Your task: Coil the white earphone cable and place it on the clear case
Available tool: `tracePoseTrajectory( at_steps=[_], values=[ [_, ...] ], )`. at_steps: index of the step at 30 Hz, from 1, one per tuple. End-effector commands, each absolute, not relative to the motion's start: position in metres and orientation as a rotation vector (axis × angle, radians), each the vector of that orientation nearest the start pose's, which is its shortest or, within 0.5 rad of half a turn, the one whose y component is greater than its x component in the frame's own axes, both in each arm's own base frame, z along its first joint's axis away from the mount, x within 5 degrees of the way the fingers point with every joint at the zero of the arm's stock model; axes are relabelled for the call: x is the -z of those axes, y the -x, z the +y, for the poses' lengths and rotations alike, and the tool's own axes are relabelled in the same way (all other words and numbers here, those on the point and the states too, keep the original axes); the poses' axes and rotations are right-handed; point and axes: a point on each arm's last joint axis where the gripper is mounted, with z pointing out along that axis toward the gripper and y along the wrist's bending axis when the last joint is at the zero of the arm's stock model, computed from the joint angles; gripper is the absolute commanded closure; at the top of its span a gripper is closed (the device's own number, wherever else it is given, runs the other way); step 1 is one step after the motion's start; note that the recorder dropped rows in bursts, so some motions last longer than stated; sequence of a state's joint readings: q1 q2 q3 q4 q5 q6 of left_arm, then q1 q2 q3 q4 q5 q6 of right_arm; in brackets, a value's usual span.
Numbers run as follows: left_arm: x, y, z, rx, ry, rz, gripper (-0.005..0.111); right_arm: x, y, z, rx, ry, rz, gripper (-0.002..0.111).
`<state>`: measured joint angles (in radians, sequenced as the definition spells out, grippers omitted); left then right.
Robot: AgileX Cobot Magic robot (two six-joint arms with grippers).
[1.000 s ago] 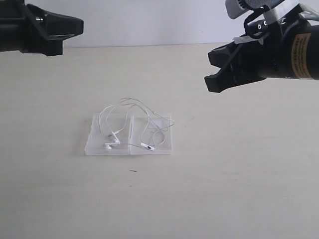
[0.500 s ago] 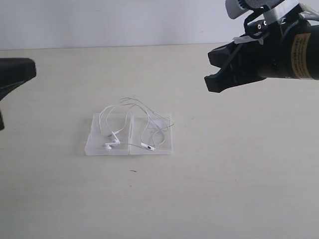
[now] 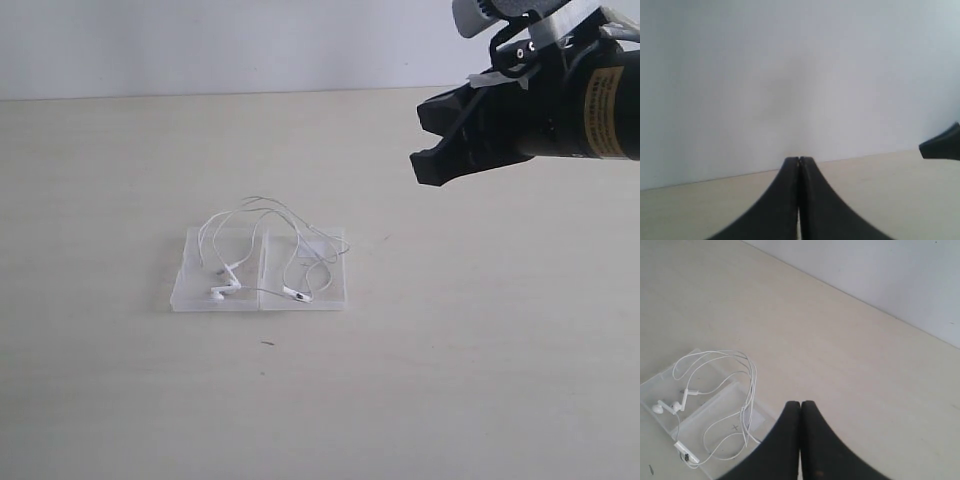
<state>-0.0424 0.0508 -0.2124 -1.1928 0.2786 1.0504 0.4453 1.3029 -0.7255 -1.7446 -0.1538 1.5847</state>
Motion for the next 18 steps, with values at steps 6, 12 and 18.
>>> tracePoseTrajectory(
  at_steps=[6,12,18],
  values=[
    [-0.259,-0.042,-0.009,0.284,0.085,1.522,0.107,-0.265,-0.238,0.129,-0.34,0.718,1.961,0.108],
    [-0.238,-0.049,-0.006,0.253,0.112,1.523,0.107,-0.265,-0.238,0.129,-0.34,0.718,1.961,0.108],
    [-0.208,-0.056,-0.004,0.168,0.077,1.579,0.107,-0.265,-0.238,0.129,-0.34,0.718,1.961,0.108]
  ],
)
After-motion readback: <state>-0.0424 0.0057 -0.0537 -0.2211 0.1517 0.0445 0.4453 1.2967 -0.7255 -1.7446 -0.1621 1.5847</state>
